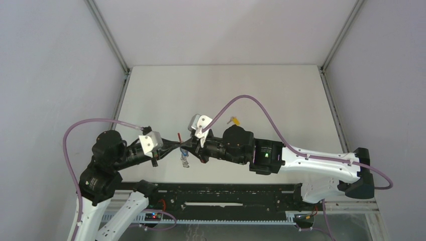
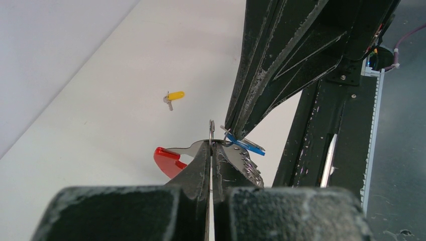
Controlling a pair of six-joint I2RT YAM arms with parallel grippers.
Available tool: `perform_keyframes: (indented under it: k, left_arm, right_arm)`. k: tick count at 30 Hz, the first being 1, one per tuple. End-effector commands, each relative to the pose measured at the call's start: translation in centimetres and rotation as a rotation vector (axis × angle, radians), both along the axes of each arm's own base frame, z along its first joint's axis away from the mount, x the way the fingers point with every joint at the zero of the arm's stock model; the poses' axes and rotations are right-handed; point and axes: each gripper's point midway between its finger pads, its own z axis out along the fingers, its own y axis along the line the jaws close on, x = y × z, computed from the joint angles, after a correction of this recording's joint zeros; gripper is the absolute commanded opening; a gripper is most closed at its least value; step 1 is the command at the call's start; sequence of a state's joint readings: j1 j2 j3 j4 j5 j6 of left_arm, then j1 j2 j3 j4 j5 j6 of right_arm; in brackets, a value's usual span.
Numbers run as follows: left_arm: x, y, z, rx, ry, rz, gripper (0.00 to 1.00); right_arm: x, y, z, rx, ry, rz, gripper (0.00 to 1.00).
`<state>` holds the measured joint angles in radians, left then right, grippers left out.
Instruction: Put the keys on the keyring
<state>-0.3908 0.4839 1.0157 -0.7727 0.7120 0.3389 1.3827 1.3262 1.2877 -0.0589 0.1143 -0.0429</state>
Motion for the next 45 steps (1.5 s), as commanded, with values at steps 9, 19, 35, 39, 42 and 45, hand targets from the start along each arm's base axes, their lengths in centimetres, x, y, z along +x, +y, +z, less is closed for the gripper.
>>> perform_keyframes:
  k: [9,19,35,39,42,45]
  left_arm:
    - [-0.4,0.1,2.1,-0.022,-0.062,-0.008,0.00]
    - [-0.5,0.2,2.4,-0.022,-0.079,-0.003,0.00]
    - [-0.7,0.4,2.4,-0.020,-0.093,-0.002,0.00]
    - [-0.7,0.4,2.5,-0.019,-0.099,-0.005,0.00]
    - [-0.8,0.4,2.5,-0.019,-0.102,-0.005,0.00]
    - [-0.9,0.4,2.5,-0.019,-0.106,-0.007,0.00]
  right_arm:
    - [0.3,0.6,2.7,0.105,0.001,-0.015,0.00]
    - [0.7,0.5,2.0,0.076,0.005,-0.033,0.00]
    - [2.0,0.1,2.3,0.087,0.016,-0.117,0.00]
    - [2.2,0.1,2.2,0.085,0.016,-0.128,0.00]
    - [2.3,0.1,2.1,0.090,0.032,-0.135,0.00]
    - [2.4,0.0,2.1,0.093,0.040,-0.144,0.00]
